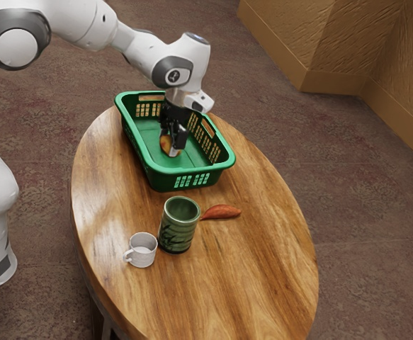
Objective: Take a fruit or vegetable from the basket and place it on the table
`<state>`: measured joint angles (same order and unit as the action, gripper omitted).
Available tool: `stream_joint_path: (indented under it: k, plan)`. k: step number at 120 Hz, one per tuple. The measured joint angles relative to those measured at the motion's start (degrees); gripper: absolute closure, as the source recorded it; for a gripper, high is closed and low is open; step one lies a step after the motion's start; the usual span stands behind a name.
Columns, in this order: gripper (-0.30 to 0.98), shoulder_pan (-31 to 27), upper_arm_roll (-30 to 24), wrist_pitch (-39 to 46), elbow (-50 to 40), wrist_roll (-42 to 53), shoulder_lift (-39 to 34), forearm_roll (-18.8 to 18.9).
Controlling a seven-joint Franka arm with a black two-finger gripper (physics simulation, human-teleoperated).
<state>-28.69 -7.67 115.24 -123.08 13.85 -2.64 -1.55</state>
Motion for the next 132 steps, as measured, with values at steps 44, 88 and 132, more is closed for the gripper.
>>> stream_joint_path:
  k: [44,88,132]
  plan:
    - [0.3,3.8,-2.3,-5.1,2.5,-2.9,-9.2,2.9]
    - [0.25,9.8,-23.4,-28.8,45.4,-11.9,20.1,18.1]
    - [0.08,10.5,-23.3,-29.7,46.5,-17.0,24.9,19.6]
